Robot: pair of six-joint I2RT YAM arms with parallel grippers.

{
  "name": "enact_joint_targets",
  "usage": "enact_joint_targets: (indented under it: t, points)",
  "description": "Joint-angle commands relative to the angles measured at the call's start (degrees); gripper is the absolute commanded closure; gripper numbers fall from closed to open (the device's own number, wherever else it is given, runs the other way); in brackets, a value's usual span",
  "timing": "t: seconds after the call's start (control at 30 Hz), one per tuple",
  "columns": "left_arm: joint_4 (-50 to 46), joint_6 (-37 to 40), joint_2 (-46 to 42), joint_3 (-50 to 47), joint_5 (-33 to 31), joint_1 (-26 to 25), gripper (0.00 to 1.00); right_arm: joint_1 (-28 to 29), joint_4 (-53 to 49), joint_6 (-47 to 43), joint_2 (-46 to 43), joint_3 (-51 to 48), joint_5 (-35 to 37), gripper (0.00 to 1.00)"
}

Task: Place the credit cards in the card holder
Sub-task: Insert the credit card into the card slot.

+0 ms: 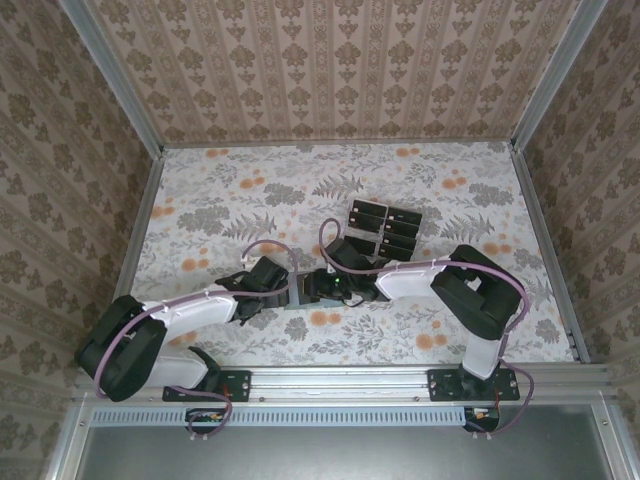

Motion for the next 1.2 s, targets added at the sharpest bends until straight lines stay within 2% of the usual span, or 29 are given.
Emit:
enact_joint_targets:
  t: [0.0, 0.13, 0.3, 0.47, 0.83, 1.17]
  points:
    - [2.8, -1.6, 1.7, -1.8, 3.6, -0.8, 0.05, 1.2, -3.7, -1.6, 1.8, 1.8, -0.2, 0.59]
    - [2.7, -1.7, 1.6, -1.8, 3.6, -0.9, 0.05, 1.3, -5.4, -2.6, 0.6, 1.8, 0.8, 0.56]
    - [2.5, -1.7, 1.6, -1.6, 3.4, -0.8, 0.05, 0.8, -7.9, -4.0, -1.6, 0.3, 2.7, 0.49]
    - [2.1, -1.5, 1.4, -1.6, 3.0, -0.9, 0.05, -0.6, -8.0, -4.1, -3.1, -2.4, 2.9, 0.47]
    - [1.7, -1.1, 1.2, -1.8, 2.7, -0.7, 0.05, -2.1, -10.0, -5.4, -6.2, -1.6, 3.1, 0.50]
    - [2.5, -0.7, 1.8, -1.8, 2.8, -0.7, 0.05, -1.9, -9.6, -5.8, -4.6, 1.3, 1.8, 0.54]
